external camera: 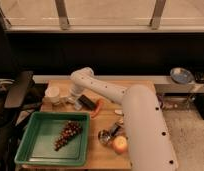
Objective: Wipe tray with towel
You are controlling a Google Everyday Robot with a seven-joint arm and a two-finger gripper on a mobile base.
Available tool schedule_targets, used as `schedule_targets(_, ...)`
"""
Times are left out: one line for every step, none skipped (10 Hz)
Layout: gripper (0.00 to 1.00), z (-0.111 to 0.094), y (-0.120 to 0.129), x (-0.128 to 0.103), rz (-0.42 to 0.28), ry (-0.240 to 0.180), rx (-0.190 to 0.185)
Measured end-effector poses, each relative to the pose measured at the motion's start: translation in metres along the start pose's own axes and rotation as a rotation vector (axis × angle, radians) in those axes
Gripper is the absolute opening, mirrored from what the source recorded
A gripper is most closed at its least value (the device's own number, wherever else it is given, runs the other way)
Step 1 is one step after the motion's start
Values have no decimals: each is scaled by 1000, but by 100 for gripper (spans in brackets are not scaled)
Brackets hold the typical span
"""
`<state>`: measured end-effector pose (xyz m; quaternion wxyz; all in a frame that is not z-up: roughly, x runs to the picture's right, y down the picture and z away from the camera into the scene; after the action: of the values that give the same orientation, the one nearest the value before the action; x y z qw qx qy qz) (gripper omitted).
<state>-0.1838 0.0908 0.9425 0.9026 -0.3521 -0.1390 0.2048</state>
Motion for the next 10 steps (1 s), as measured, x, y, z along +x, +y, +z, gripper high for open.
schedule_targets(0,0,0,0,-1,0,0)
schedule_targets(0,0,1,0,-1,1,-1)
schedule_targets(0,0,1,0,-1,1,-1)
schedule_targets(0,-2,4,-1,-4,-2,1)
schedule_targets(0,-9,5,-6,-5,-30,13)
schedule_targets(0,-20,6,-11,-4,-62,24)
schedule_targets(0,-39,9,-19,-3,-106,39)
schedule_targets(0,-55,11,-25,-4,-131,49)
schedule_targets(0,-80,17,-36,-8,-165,62)
schedule_targets(0,-105,23,-47,-9,-200,73)
